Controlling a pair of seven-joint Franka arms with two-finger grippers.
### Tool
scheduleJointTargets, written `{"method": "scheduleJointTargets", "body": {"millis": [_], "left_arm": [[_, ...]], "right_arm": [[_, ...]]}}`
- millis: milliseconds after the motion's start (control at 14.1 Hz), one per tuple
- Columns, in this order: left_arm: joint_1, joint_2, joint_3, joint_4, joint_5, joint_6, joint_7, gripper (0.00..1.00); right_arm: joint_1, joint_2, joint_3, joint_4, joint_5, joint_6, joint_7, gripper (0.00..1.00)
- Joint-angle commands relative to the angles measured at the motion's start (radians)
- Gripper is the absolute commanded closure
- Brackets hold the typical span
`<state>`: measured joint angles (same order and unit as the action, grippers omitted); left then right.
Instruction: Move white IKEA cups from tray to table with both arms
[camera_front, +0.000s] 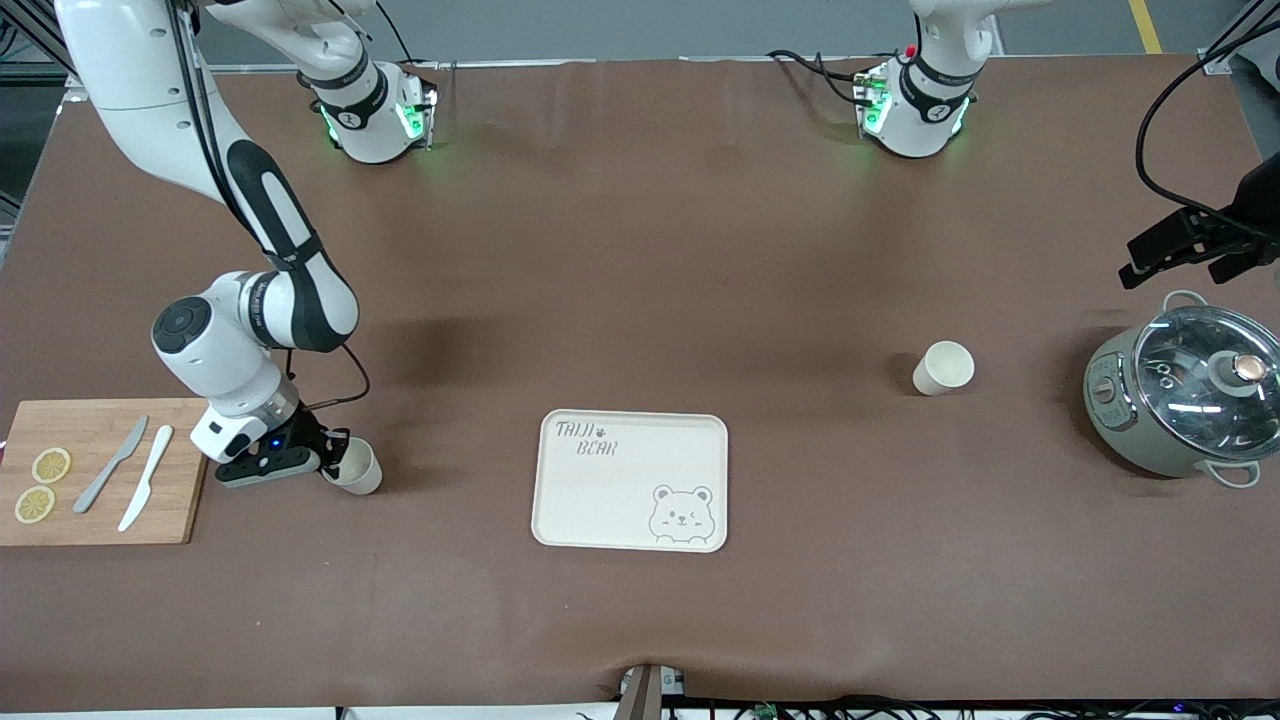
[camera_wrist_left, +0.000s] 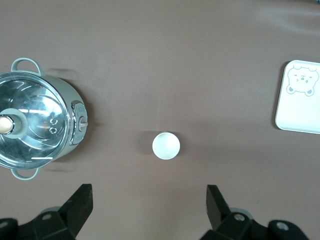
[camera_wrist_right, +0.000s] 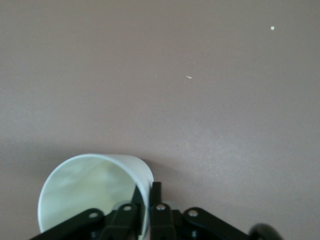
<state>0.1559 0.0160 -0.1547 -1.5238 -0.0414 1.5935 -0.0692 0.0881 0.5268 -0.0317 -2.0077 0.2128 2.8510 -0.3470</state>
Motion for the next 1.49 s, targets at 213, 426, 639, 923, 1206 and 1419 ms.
{"method": "scheduleJointTargets", "body": {"millis": [213, 426, 639, 923, 1206, 1419], "left_arm": [[0.002, 0.007, -0.002, 0.011, -0.022, -0.017, 0.017, 0.00], [0.002, 0.007, -0.002, 0.011, -0.022, -0.017, 0.017, 0.00], [0.002, 0.009, -0.002, 0.013, -0.022, -0.017, 0.017, 0.00], [0.002, 0.009, -0.002, 0.013, -0.022, -0.017, 0.017, 0.00], [0.002, 0.009, -0.002, 0.011, -0.023, -0.017, 0.017, 0.00], [0.002, 0.009, -0.002, 0.013, -0.023, -0.017, 0.017, 0.00]], "right_arm": [[-0.005, 0.001, 0.007, 0.000, 0.025, 0.013, -0.023, 0.00], [-0.008, -0.008, 0.007, 0.001, 0.025, -0.001, -0.023, 0.00], [-0.019, -0.059, 0.006, 0.020, 0.025, -0.109, -0.023, 0.00], [-0.056, -0.148, 0.001, 0.087, 0.023, -0.370, -0.023, 0.00], [-0.062, -0.229, -0.005, 0.151, 0.020, -0.585, 0.005, 0.00], [-0.074, -0.272, -0.014, 0.263, 0.001, -0.816, 0.078, 0.00]]}}
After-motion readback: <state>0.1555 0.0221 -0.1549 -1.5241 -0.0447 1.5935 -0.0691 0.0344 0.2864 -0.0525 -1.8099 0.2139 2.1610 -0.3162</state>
